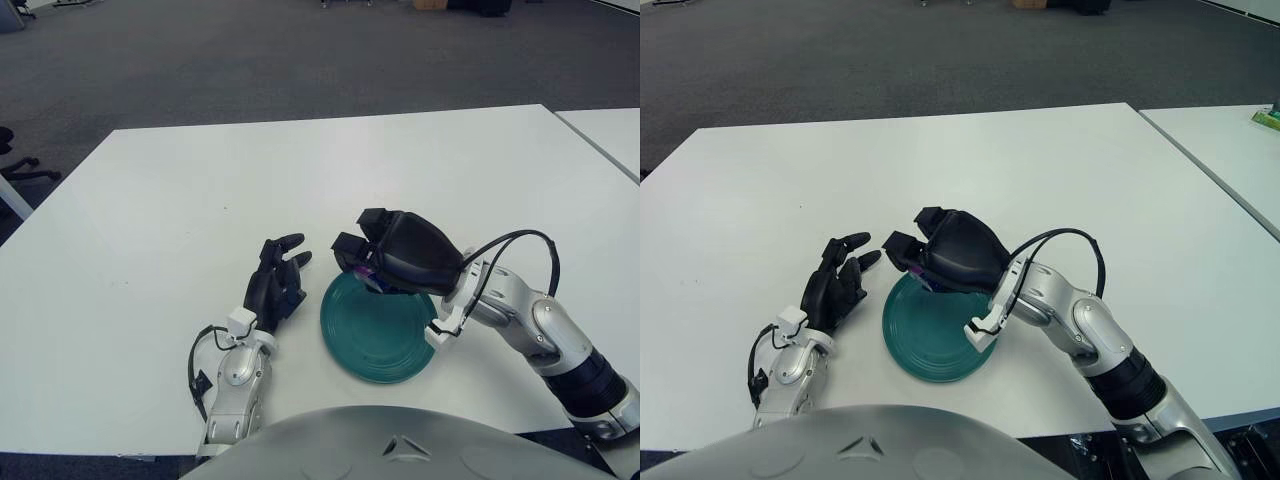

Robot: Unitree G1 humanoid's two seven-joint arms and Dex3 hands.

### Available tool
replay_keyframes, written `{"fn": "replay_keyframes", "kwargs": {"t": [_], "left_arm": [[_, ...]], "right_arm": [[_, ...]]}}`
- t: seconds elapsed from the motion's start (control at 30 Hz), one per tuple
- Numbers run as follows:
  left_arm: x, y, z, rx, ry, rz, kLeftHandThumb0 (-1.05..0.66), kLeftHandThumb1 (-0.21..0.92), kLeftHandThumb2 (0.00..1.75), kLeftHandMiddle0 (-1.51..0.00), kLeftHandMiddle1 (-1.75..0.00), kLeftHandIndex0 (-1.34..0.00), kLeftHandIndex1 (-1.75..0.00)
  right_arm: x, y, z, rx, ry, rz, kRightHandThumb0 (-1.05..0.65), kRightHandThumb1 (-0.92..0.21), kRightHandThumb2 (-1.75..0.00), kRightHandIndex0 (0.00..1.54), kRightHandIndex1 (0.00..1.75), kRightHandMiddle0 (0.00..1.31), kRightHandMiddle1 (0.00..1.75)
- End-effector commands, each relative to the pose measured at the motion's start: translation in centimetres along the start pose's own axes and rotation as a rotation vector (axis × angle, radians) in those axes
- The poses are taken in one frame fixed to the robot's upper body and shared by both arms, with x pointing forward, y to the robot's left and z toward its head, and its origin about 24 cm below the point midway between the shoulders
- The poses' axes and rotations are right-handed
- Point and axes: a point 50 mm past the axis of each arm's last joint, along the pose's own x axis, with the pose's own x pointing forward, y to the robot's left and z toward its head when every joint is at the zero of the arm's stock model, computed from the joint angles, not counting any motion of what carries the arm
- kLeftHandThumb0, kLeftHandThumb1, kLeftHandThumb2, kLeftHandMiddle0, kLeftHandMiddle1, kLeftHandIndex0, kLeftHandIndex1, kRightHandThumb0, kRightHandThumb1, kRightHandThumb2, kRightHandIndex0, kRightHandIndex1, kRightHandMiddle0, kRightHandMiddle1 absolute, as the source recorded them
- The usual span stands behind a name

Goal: Put the gum into the plate.

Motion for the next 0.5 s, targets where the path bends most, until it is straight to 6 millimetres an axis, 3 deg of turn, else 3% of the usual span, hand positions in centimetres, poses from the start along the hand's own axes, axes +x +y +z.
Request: {"fn": "replay_keyframes", "kwargs": {"t": [0.0, 0.2, 0.33, 0.4, 0.47], "left_arm": [[0.0, 0.2, 0.1, 0.021, 0.008, 0.016, -0.74, 0.92, 0.79, -0.32, -0.84, -0.06, -1.09], [0.0, 0.3, 0.1, 0.043, 0.014, 0.023, -0.75, 0.92, 0.8, -0.33, -0.86, -0.08, -1.1], [0.1, 0.3, 0.0, 0.049, 0.017, 0.025, -0.75, 0.92, 0.81, -0.34, -0.87, -0.09, -1.1], [0.1, 0.3, 0.0, 0.053, 0.013, 0.025, -0.75, 0.92, 0.82, -0.34, -0.87, -0.09, -1.1], [0.1, 0.2, 0.1, 0.054, 0.01, 0.024, -0.74, 0.92, 0.82, -0.33, -0.87, -0.09, -1.1]], "right_arm": [[0.1, 1.1, 0.2, 0.01, -0.007, -0.011, -0.5, -0.28, -1.36, 1.26, 1.75, 0.65, 1.75], [-0.9, 4.3, 0.6, 0.045, 0.002, 0.024, -0.51, -0.24, -1.41, 1.25, 1.75, 0.67, 1.75], [-1.1, 4.8, 0.3, 0.059, 0.0, 0.07, -0.5, -0.26, -1.38, 1.24, 1.75, 0.66, 1.75], [-1.3, 4.6, 0.2, 0.051, -0.002, 0.117, -0.46, -0.39, -1.21, 1.16, 1.75, 0.56, 1.74], [-1.4, 4.5, 0.1, 0.04, 0.004, 0.152, -0.41, -0.6, -0.91, 0.99, 1.75, 0.44, 1.7]]}}
